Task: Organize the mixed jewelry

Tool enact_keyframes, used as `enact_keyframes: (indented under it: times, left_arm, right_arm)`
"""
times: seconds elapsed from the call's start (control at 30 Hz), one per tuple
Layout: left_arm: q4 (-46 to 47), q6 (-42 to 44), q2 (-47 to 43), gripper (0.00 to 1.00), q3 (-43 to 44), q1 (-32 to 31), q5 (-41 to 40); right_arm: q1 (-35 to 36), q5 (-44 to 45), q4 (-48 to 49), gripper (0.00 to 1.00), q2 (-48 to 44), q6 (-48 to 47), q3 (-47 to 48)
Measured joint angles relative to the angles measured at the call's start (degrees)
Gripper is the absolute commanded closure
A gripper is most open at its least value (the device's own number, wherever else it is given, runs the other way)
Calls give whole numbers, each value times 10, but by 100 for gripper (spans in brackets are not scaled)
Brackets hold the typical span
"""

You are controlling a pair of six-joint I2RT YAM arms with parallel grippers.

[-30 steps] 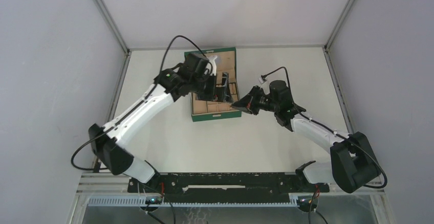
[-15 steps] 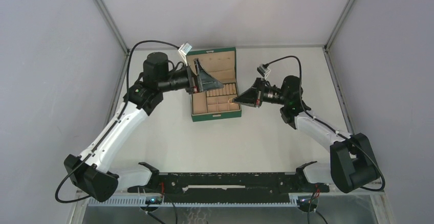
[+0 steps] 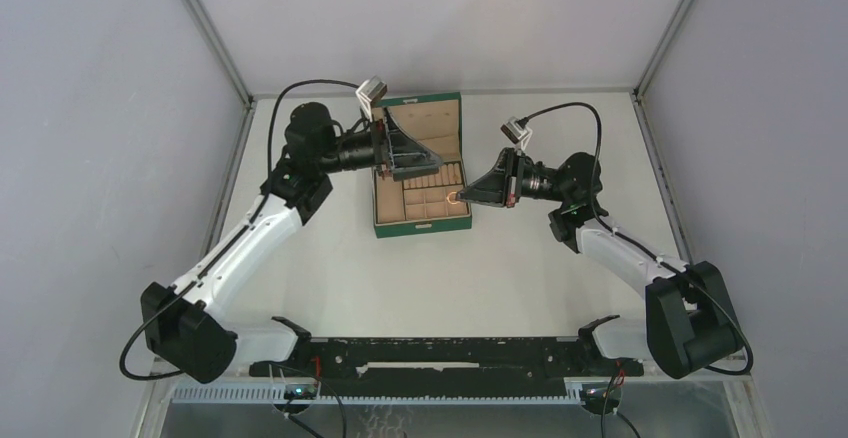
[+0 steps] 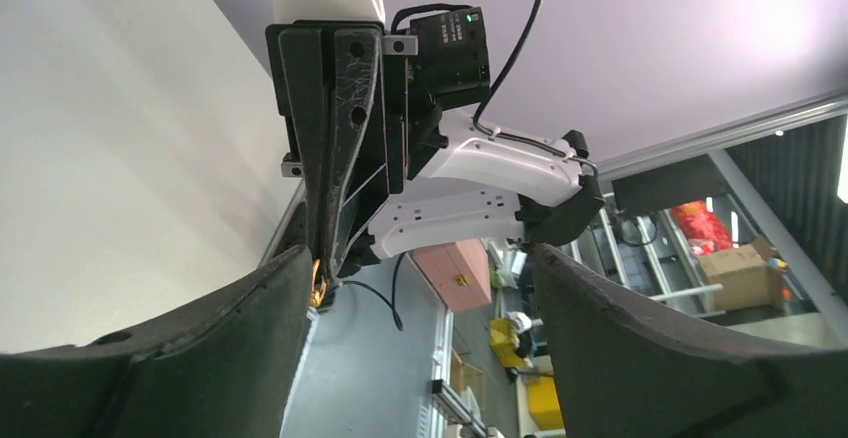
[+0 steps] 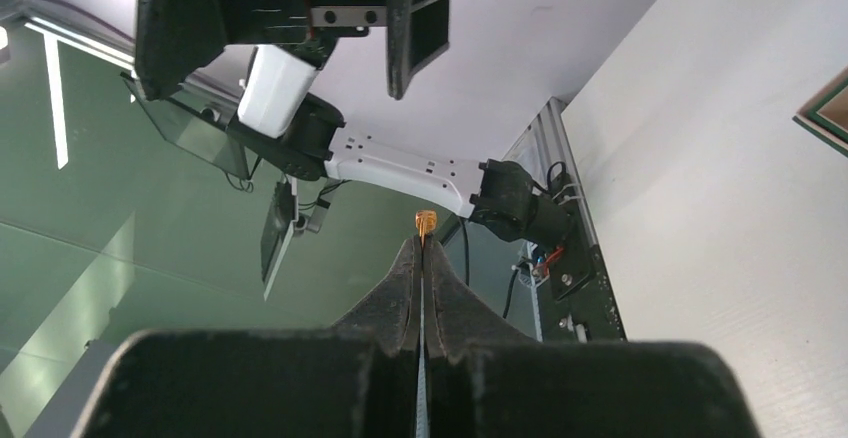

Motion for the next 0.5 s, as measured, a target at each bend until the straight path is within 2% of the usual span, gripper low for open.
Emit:
enact_keyframes:
  times: [0.17,0.5]
  left_arm:
    - [45,-39,19,26,-15,0,20]
    - [63,-55,22,38,-24,0,36]
  right_arm:
    - [0,-1,40,100,1,28,0]
    - [2,21,121,100,33,83,0]
